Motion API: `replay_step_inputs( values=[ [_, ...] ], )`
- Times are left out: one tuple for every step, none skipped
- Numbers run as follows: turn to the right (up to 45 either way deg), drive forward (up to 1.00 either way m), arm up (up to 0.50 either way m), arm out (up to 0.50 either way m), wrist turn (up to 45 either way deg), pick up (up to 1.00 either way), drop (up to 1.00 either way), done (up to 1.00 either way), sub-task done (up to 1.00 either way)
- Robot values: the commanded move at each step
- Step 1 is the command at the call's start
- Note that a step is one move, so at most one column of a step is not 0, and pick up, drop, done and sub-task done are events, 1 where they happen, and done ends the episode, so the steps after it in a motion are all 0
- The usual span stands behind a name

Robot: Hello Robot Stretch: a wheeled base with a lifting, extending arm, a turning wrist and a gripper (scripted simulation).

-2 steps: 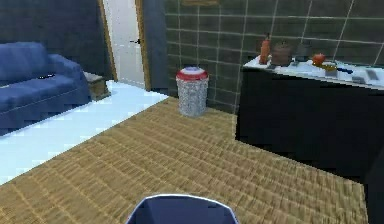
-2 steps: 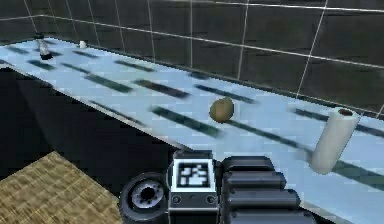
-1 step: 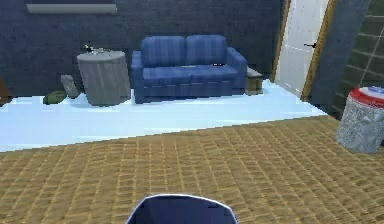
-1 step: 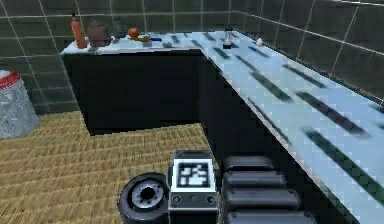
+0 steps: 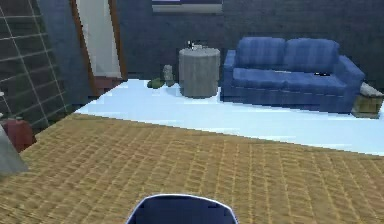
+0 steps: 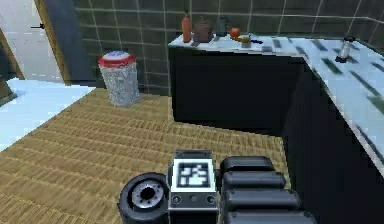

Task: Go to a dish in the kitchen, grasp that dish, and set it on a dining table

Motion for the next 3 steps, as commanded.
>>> replay_step_inputs(
  values=[
    [0.0,1.00,0.00,0.00,0.0,0.00,0.00,0.00,0.00],
    [0.0,1.00,0.00,0.00,0.0,0.00,0.00,0.00,0.00],
    [-3.0,0.00,0.00,0.00,0.0,0.00,0.00,0.00,0.00]
  ],
)
